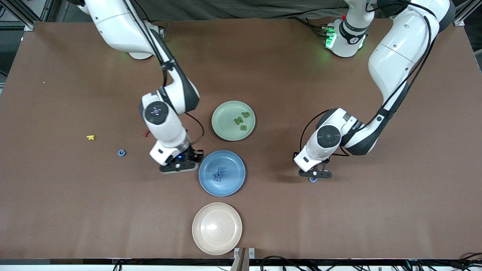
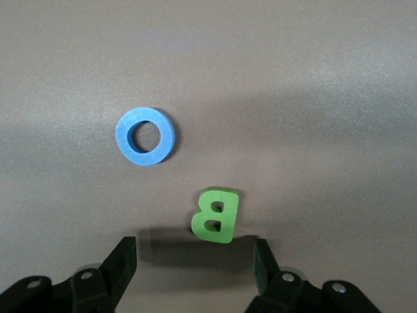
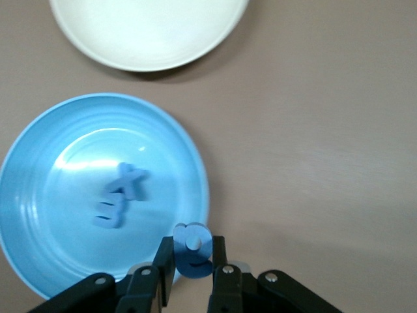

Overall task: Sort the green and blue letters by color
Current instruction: 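Drop the blue e on the blue plate while the left gripper reaches green B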

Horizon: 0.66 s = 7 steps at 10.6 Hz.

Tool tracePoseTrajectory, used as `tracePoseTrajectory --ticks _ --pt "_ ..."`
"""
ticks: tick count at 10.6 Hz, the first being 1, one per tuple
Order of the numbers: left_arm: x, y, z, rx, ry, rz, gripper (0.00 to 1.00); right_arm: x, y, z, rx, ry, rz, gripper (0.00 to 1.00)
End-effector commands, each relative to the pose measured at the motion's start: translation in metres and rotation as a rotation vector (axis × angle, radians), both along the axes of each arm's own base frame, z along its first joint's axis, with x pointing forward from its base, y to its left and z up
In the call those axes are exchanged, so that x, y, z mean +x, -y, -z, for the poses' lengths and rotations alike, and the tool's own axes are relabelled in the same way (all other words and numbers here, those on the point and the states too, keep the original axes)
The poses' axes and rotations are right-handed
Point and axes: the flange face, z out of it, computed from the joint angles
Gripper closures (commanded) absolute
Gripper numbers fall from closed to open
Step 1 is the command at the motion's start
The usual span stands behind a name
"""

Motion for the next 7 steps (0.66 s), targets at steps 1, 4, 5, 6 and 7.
tracePoseTrajectory --ticks 1,4,5,6,7 --pt "0.009 0.001 0.003 0.007 0.018 0.027 0.24 0.004 -0.054 0.025 -0.001 0.024 -0.053 1.0" --pt "0.015 0.001 0.001 0.008 0.03 0.058 0.31 -0.003 -0.077 0.019 0.055 0.079 -0.07 0.01" --pt "0.016 0.001 0.001 0.006 0.031 0.061 0.32 0.002 -0.071 0.015 0.059 0.083 -0.057 0.0" --pt "0.016 0.001 0.004 0.006 0.026 0.062 0.34 0.009 -0.06 0.008 0.061 0.087 -0.046 0.0" --pt "0.019 0.003 0.001 0.004 0.034 0.061 0.36 0.015 -0.048 0.007 0.071 0.077 -0.031 0.0"
